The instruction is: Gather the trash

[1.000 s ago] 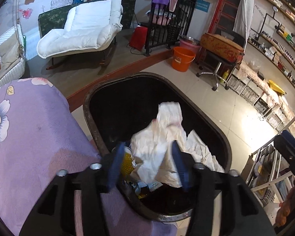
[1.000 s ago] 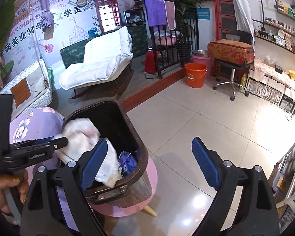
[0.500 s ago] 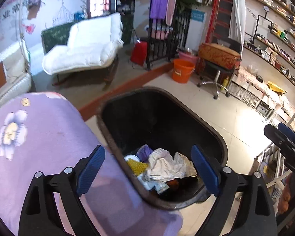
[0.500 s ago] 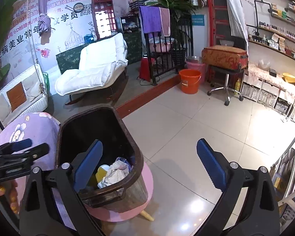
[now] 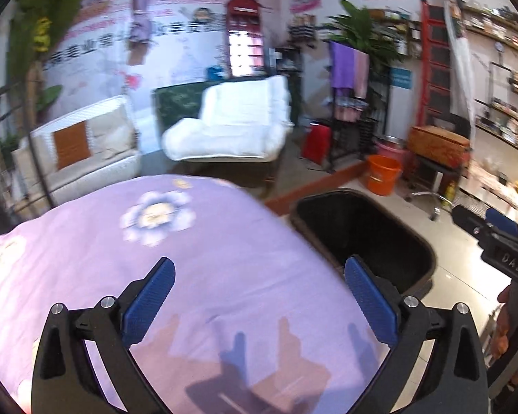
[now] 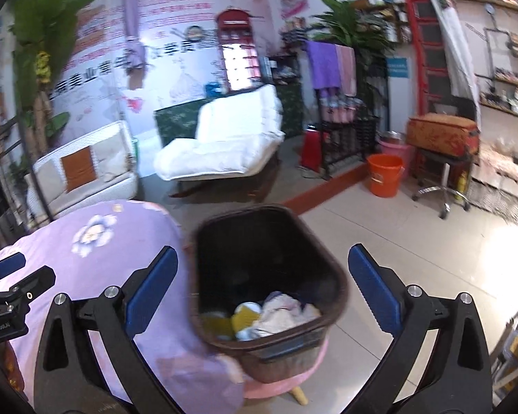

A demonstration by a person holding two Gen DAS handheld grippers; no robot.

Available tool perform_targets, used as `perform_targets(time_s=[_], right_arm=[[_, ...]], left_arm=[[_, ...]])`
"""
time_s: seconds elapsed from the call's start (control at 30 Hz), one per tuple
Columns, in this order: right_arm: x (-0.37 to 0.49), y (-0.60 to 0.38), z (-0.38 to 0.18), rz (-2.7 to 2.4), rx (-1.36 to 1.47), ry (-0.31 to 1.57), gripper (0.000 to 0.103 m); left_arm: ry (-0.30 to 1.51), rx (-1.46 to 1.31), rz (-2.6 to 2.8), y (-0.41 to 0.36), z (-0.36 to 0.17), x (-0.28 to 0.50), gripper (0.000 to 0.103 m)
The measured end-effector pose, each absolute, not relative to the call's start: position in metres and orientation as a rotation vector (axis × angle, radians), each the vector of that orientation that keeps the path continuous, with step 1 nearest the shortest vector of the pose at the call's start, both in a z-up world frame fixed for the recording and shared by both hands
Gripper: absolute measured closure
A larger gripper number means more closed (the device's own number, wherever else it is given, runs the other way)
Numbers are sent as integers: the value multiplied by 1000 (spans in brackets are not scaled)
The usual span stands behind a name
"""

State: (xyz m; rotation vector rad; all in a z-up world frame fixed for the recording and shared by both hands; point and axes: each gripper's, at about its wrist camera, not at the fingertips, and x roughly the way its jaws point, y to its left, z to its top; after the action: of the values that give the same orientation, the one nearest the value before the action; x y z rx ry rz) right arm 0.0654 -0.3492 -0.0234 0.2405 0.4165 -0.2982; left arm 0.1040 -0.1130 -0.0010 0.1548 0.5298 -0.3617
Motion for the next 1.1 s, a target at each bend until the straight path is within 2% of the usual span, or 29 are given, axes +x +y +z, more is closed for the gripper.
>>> perform_targets(time_s=[0.37,1.1], right_arm=[[49,-268,-10,-128,202,379,5],[21,-214,0,-43,137,344,5]], left_arm=[[428,75,-120,-38,13,62,5],[381,38,-67,0,12,42,5]])
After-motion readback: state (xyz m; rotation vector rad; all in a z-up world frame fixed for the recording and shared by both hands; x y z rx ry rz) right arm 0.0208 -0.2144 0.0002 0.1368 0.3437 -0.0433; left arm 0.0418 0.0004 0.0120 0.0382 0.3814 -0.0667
